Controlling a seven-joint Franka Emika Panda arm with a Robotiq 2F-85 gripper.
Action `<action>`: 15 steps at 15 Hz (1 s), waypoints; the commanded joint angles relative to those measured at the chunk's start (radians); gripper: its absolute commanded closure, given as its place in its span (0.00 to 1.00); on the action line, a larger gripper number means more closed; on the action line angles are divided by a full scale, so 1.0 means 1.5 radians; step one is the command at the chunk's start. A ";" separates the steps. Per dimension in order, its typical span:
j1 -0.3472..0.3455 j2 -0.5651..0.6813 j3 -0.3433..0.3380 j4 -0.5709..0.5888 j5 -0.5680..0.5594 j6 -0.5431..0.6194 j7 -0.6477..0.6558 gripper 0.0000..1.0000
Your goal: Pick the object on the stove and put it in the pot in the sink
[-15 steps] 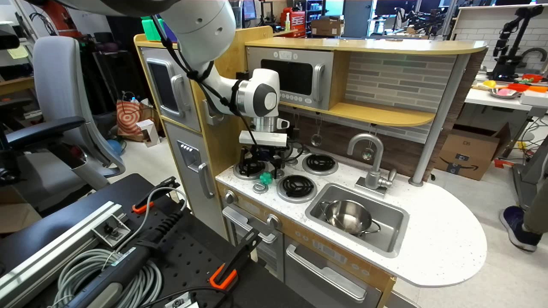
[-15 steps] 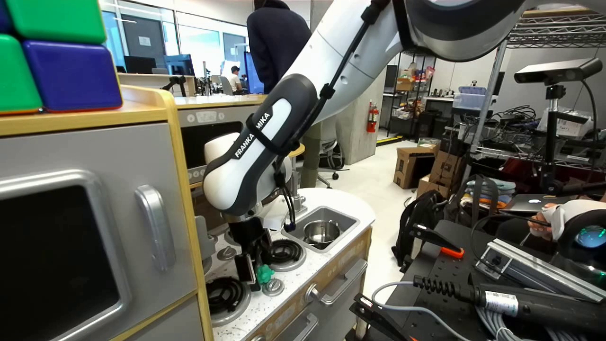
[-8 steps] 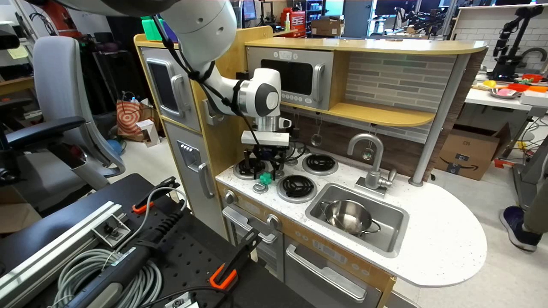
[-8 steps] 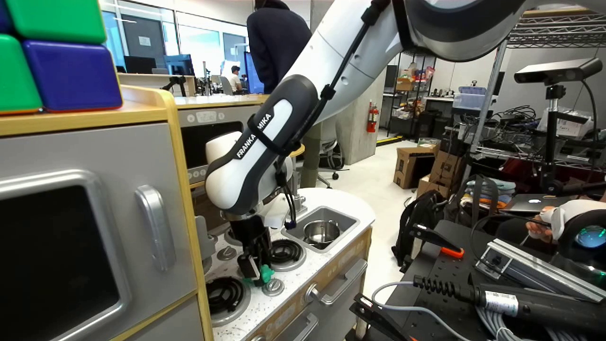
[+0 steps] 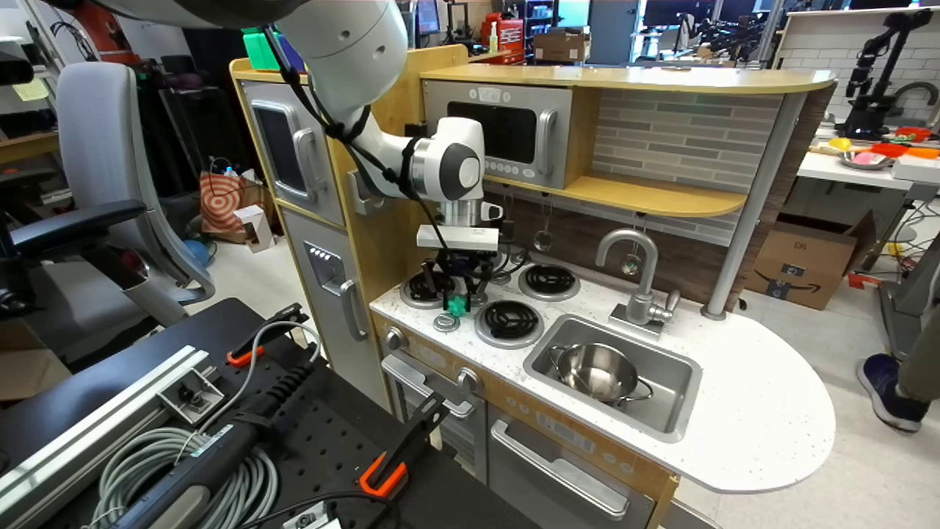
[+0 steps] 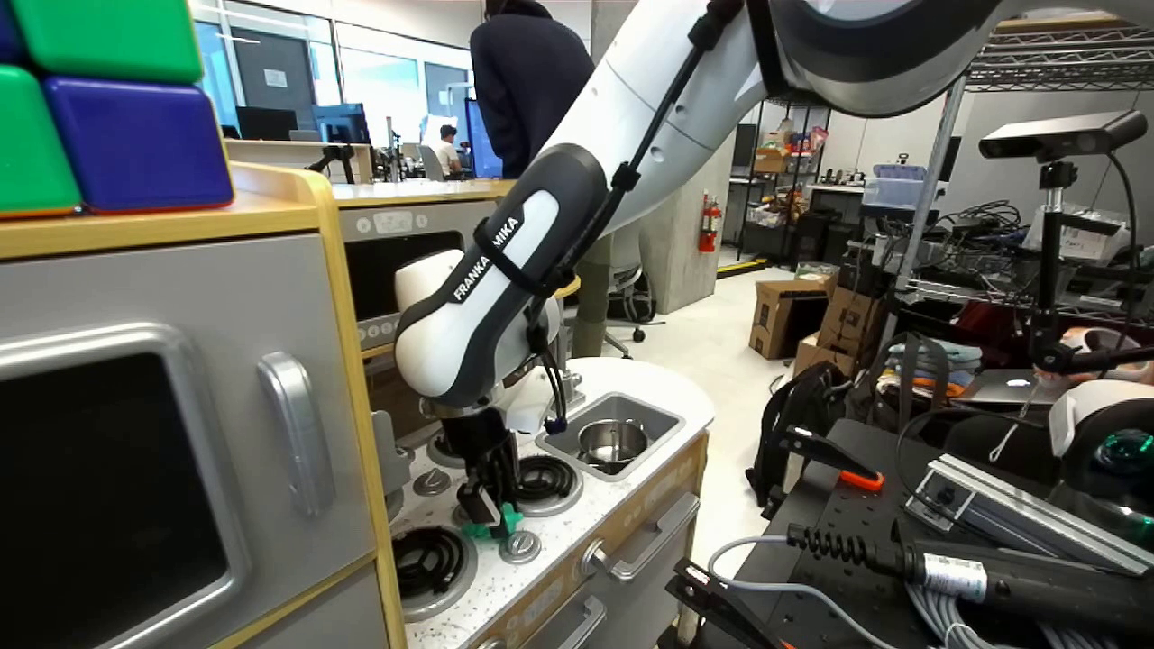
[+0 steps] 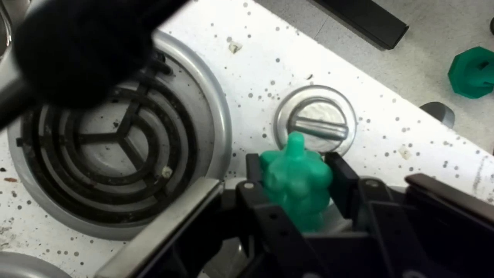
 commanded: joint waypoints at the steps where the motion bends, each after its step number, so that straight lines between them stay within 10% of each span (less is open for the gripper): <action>1: -0.005 -0.072 -0.020 -0.098 -0.010 0.042 0.027 0.80; 7: -0.062 -0.216 -0.080 -0.290 0.007 0.219 0.127 0.80; 15: -0.186 -0.223 -0.115 -0.302 0.057 0.184 0.154 0.80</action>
